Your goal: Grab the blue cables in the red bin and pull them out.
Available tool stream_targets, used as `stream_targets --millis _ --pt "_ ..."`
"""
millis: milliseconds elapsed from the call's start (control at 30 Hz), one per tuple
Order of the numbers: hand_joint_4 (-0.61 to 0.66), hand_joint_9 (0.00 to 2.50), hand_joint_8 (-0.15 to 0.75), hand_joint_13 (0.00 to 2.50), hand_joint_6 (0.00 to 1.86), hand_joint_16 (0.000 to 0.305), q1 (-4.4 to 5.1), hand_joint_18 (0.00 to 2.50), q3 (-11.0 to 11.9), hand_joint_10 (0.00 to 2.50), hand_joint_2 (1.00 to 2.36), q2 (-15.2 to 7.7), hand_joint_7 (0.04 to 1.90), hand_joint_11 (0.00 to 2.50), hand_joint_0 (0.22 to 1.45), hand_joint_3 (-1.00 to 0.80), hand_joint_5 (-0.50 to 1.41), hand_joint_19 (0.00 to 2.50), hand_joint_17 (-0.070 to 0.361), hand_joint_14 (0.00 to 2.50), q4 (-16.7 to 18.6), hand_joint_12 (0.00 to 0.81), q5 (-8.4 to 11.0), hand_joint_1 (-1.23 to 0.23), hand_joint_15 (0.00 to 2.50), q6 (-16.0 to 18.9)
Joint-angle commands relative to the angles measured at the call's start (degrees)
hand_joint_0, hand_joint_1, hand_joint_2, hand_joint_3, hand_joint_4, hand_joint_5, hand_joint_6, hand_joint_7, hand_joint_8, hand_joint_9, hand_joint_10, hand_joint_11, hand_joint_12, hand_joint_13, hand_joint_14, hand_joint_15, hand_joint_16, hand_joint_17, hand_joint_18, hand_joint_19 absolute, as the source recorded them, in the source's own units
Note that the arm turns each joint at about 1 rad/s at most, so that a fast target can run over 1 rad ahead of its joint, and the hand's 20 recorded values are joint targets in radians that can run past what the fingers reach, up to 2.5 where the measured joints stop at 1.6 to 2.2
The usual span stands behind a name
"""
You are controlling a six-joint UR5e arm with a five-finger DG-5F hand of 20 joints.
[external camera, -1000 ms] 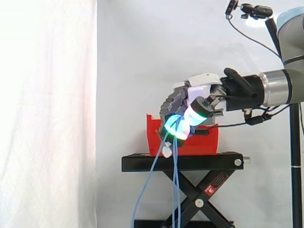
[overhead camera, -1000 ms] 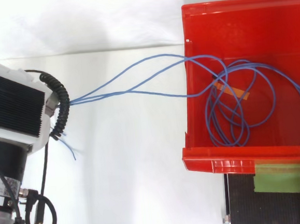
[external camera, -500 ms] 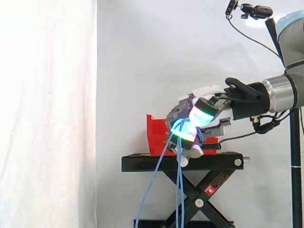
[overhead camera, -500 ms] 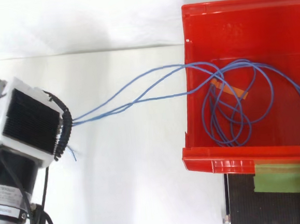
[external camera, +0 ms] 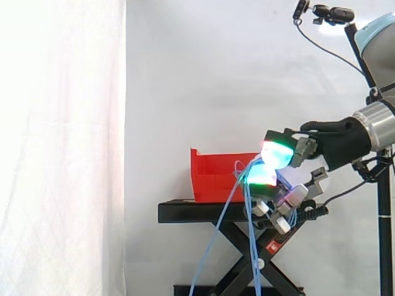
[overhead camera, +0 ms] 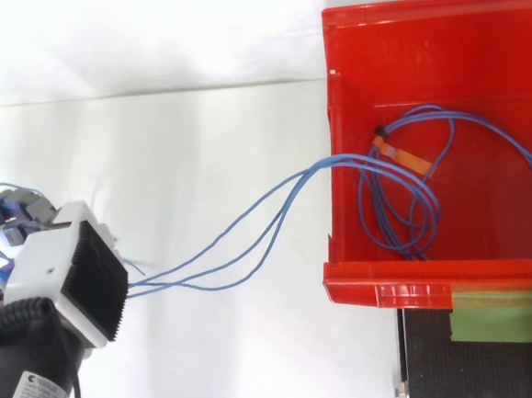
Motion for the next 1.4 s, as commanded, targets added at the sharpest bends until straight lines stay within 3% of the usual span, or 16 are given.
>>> stream_targets --millis 0,233,333,633,967,1067,1200,1367 --pt "-0.02 1.12 0.263 1.45 0.5 0.05 0.01 0.89 0.0 0.03 1.0 -0.04 0.77 0.83 0.9 -1.0 0.89 0.76 0.114 0.01 -0.16 0.297 -0.04 -0.91 1.67 1.33" --pt "-0.04 1.27 0.237 1.46 0.5 0.05 0.01 0.9 0.0 0.03 1.0 0.05 0.78 1.11 0.9 -1.0 0.88 0.76 0.113 0.01 -0.07 0.29 -0.21 -0.91 1.68 0.37" --pt "-0.04 1.35 0.19 1.49 0.5 0.05 0.01 0.92 0.0 0.03 1.0 0.05 0.78 1.43 0.9 -1.0 0.88 0.76 0.113 0.01 -0.07 0.287 -0.21 -0.91 1.73 -0.77" --pt "-0.04 1.5 0.151 1.49 0.51 0.05 0.01 0.92 0.0 0.03 1.0 0.05 0.77 1.97 0.9 -1.0 0.87 0.75 0.113 0.01 1.51 0.291 -0.21 -0.91 1.73 -3.5" --pt "-0.04 1.41 0.156 1.54 0.54 0.05 0.01 0.92 0.0 0.77 1.0 0.05 0.75 1.84 0.9 -1.0 0.86 0.75 0.113 0.0 3.1 0.285 -0.3 -0.91 1.79 -4.64" --pt "-0.04 1.38 0.157 1.54 0.54 0.05 0.01 0.94 0.0 1.13 1.0 0.05 0.75 1.74 0.9 -1.0 0.86 0.75 0.113 0.21 3.27 0.282 -0.3 -0.91 1.74 -4.73" --pt "-0.04 1.35 0.159 1.54 0.54 0.05 0.01 0.94 0.0 1.32 1.0 0.05 0.75 1.71 0.91 -1.0 0.86 0.75 0.114 0.29 4.15 0.278 -0.3 -0.91 1.71 -5.26" --pt "-0.04 1.34 0.162 1.54 0.55 0.05 0.1 0.93 0.09 1.39 1.0 0.05 0.74 1.72 0.88 -1.0 0.84 0.75 0.114 0.21 5.82 0.283 -0.3 -0.9 1.74 -8.6"
